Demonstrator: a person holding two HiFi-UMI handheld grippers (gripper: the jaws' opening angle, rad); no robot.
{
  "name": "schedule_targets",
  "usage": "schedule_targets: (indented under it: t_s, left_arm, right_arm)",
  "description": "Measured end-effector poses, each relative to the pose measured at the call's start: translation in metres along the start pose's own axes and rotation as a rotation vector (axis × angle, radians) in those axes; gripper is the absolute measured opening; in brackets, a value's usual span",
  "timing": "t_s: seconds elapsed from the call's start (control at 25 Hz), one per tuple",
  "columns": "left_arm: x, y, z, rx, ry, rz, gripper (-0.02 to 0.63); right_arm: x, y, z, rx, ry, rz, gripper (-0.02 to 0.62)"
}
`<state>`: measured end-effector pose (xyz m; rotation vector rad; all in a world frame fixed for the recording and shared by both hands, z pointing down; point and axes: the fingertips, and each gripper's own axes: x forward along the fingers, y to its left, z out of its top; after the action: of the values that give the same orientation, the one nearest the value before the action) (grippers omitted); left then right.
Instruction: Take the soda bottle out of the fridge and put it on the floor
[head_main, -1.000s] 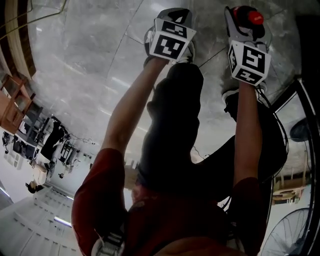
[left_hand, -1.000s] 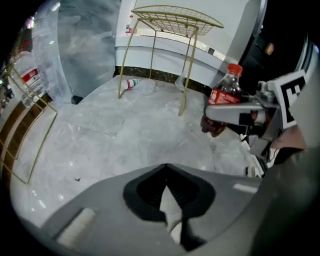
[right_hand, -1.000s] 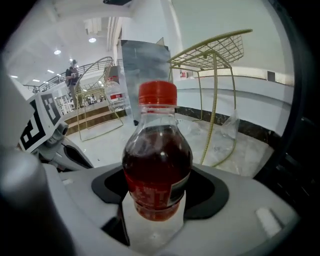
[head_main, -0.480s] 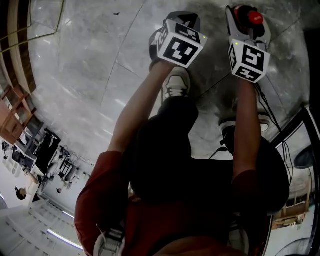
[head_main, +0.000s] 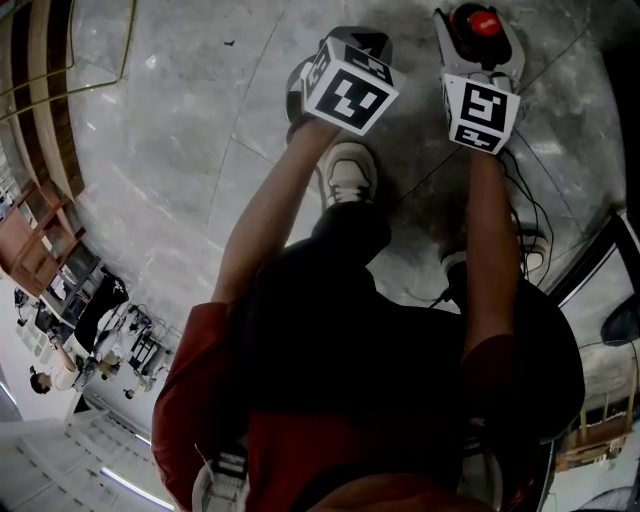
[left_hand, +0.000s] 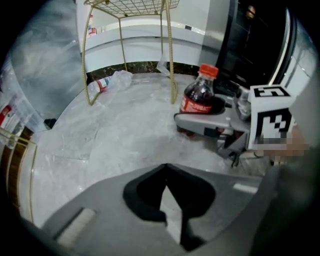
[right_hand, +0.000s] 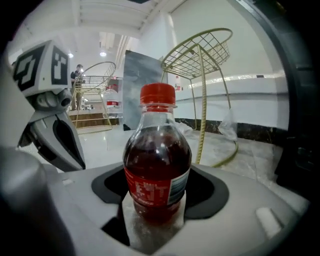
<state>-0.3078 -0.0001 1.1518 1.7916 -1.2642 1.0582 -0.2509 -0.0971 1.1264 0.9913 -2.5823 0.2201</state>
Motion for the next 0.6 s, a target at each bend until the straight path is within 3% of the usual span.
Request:
schedule_targets:
  t_s: [0.24, 0.6]
  left_arm:
    - [0.003, -0.009, 0.0, 0.009, 0.015, -0.02, 0.0]
    - [0.007, -0.014, -0.007, 0.006, 0.035, -0.029, 0.0]
  right_arm:
    - [-0.006, 0.002, -0.002, -0.032, -0.063, 0.012, 0.31]
    - [-0.008, 0.003, -0.002, -0.025, -0.058, 0.014, 0.311]
